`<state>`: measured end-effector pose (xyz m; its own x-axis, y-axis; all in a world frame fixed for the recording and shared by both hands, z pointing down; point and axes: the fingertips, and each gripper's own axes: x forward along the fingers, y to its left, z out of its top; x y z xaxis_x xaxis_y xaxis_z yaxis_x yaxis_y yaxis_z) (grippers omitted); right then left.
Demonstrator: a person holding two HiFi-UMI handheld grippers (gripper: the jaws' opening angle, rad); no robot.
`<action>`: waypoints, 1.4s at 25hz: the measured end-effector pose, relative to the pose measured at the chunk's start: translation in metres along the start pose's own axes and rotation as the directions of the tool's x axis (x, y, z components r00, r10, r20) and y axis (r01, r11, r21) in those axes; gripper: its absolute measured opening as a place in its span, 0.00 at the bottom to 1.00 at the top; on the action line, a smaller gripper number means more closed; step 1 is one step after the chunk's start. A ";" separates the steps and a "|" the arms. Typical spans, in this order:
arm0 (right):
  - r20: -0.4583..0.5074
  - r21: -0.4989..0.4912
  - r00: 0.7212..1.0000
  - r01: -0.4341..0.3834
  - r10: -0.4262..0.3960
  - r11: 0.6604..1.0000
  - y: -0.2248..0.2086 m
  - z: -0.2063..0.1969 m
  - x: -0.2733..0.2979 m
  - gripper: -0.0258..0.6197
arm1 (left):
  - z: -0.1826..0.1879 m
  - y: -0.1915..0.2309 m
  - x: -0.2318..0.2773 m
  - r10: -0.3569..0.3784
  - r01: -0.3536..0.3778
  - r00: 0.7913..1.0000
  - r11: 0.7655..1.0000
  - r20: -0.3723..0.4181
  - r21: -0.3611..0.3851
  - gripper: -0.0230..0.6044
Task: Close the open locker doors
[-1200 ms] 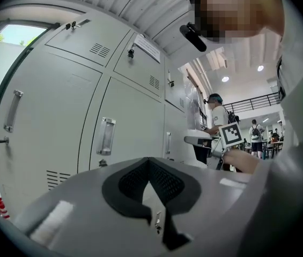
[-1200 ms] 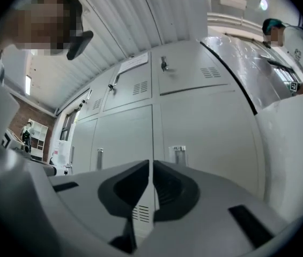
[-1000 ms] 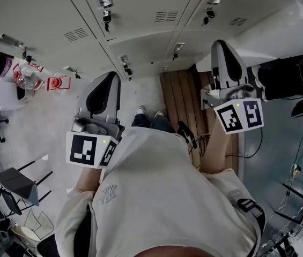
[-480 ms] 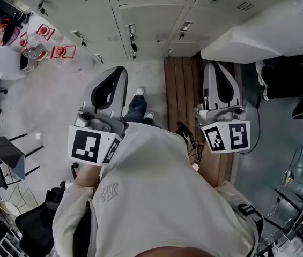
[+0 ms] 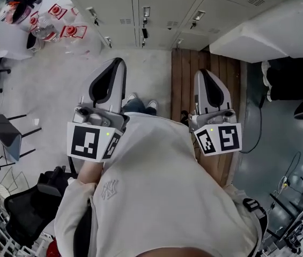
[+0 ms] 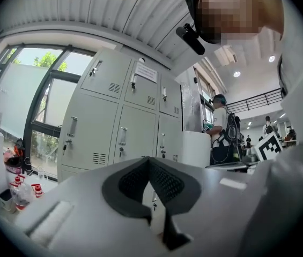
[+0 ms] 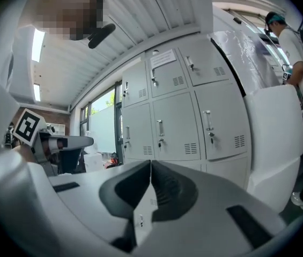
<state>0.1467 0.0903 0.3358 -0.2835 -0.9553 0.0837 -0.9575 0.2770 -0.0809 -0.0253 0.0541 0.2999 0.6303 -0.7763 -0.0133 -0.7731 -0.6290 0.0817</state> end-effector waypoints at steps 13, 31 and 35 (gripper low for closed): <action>0.013 -0.044 0.999 -0.051 0.051 0.998 0.073 0.012 0.060 0.06 | 0.011 0.070 -0.013 0.018 -0.018 1.000 1.000 -0.011 0.017 0.04; 0.040 -0.054 0.998 -0.038 0.040 0.998 0.099 0.005 0.093 0.06 | 0.006 0.101 -0.006 -0.050 0.051 0.998 0.998 -0.023 0.040 0.04; 0.032 -0.060 0.998 -0.050 0.052 0.997 0.104 0.003 0.094 0.06 | 0.006 0.106 -0.010 -0.043 0.044 0.999 0.998 -0.021 0.042 0.04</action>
<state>0.0206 0.0291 0.3325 -0.3314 -0.9423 0.0474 -0.9434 0.3305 -0.0256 -0.1134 -0.0052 0.3023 0.6646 -0.7472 0.0041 -0.7468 -0.6639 0.0394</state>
